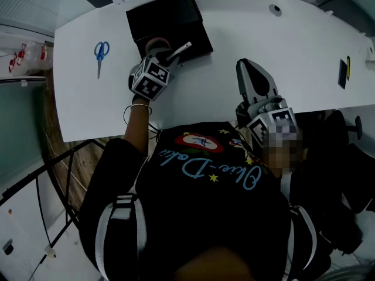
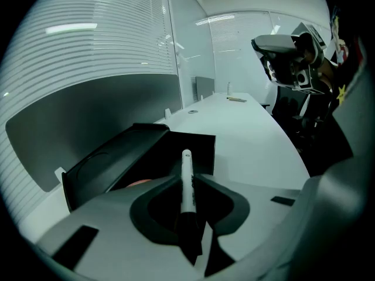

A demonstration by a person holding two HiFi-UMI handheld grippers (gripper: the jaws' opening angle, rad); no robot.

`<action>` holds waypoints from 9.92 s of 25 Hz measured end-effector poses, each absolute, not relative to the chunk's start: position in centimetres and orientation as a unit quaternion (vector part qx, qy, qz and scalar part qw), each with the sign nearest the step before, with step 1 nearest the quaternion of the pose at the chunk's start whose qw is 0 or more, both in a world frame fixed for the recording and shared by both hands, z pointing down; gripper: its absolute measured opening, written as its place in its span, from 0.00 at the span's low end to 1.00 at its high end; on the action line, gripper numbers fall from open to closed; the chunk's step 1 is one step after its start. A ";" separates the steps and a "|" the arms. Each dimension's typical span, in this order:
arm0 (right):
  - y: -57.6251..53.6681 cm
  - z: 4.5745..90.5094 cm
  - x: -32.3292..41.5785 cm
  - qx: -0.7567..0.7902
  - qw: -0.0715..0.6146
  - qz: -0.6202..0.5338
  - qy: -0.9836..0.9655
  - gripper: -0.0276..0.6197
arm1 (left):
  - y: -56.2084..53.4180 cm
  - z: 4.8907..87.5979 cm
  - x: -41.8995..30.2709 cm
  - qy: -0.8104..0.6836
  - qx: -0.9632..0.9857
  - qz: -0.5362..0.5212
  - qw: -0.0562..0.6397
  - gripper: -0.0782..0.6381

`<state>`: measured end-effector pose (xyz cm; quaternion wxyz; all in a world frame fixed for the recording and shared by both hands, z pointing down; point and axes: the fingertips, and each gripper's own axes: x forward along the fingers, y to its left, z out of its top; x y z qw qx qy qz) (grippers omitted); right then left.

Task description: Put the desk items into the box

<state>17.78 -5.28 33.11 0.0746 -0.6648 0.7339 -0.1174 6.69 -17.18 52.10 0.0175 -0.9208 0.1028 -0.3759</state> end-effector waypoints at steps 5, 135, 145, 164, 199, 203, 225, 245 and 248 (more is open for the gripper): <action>-5.4 33.0 17.8 -0.665 0.075 -0.114 0.735 0.05 | -17.0 52.1 6.9 0.096 -0.924 -0.369 0.012 0.24; -12.7 33.2 1.9 -0.555 0.055 -0.119 0.821 0.05 | -25.4 45.4 -16.7 0.375 -0.887 -0.268 -0.005 0.18; -13.0 33.7 0.3 -0.588 0.047 -0.123 0.798 0.05 | -29.1 47.2 -17.9 0.350 -0.892 -0.283 -0.026 0.26; -12.6 34.8 2.1 -0.643 0.020 -0.130 0.755 0.05 | -36.1 53.5 -16.2 0.327 -0.879 -0.339 -0.080 0.30; -14.4 35.6 2.9 -0.633 0.018 -0.137 0.762 0.05 | -36.2 54.2 -16.4 0.341 -0.868 -0.338 -0.125 0.26; -14.7 35.3 2.6 -0.623 0.024 -0.133 0.771 0.05 | -35.2 52.2 -16.6 0.352 -0.872 -0.319 -0.117 0.25; -15.8 33.7 0.8 -0.541 0.052 -0.113 0.832 0.05 | -29.5 43.6 -18.8 0.413 -0.871 -0.256 -0.071 0.25; -13.9 32.8 2.6 -0.539 0.065 -0.105 0.833 0.05 | -26.7 41.3 -18.0 0.428 -0.869 -0.244 -0.046 0.25; -13.5 32.6 3.0 -0.542 0.067 -0.103 0.832 0.05 | -26.5 41.0 -17.6 0.427 -0.871 -0.241 -0.041 0.25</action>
